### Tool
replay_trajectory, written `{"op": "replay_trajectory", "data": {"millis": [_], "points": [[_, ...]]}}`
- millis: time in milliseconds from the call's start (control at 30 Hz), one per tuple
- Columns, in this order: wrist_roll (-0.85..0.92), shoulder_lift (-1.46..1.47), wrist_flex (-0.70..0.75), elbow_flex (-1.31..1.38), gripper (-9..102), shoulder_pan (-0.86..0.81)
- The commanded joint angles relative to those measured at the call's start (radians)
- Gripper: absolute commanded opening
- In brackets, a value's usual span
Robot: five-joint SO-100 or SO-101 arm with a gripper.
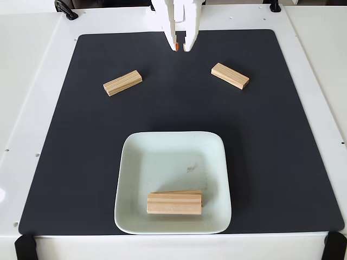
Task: Pick up the wooden block and place them on the plate.
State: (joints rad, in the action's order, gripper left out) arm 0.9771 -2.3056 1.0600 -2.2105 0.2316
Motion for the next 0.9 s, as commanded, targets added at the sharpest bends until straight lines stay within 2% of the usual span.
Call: {"op": "replay_trajectory", "data": {"millis": [0, 100, 233, 400, 533, 800, 867], "points": [[0.009, -0.046, 0.008, 0.000, -1, -0.020], [0.009, -0.044, 0.037, 0.025, 0, -0.074], [0.005, -0.029, 0.160, 0.101, -1, -0.132], [-0.222, 0.048, 0.290, 0.202, -1, -0.189], [-0.345, 0.152, 0.282, 0.275, -1, -0.229], [-0.339, 0.377, 0.282, 0.380, -1, -0.383], [-0.272, 0.425, 0.282, 0.387, -1, -0.419]]}}
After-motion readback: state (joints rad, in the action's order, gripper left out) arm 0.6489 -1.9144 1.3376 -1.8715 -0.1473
